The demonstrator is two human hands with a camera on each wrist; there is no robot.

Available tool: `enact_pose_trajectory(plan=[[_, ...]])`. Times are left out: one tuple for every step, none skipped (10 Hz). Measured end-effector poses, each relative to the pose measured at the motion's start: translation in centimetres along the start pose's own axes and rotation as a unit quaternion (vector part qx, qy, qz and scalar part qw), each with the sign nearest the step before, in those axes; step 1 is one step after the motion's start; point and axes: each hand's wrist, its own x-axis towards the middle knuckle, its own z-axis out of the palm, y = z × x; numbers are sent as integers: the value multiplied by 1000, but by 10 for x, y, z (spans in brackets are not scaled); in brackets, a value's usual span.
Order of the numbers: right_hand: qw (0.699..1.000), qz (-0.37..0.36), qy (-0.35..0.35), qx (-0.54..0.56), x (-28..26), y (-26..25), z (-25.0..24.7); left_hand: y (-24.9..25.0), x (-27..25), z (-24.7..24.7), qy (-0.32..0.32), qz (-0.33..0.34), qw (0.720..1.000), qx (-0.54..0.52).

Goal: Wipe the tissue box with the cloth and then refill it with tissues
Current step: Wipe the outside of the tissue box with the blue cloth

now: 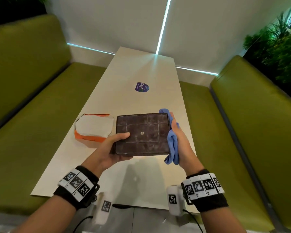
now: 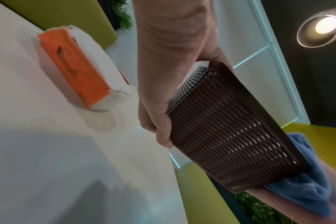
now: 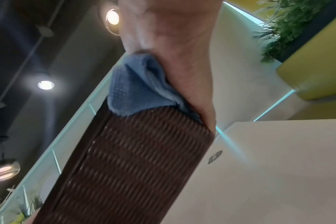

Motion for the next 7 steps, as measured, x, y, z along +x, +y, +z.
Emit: enact_pose_trajectory(plan=[[999,13,37,34,28,8,-3,-7,1,2,2,-8,1000,-27],[997,11,64,47,34,14,-5,-12,3,3,0,-20,999,-40],[990,72,116,24,44,19,-14,-13,5,4,-3,-29,999,-27],[985,146,87,-32,38,25,-27,-11,9,4,-5,-31,999,-24],[983,133,115,56,30,26,-29,-10,19,-5,32,-22,999,-30],[934,26,328,139,58,38,-42,-13,29,-10,59,-29,998,-10],[997,67,11,45,44,55,-32,-15,34,-1,57,-30,996,58]])
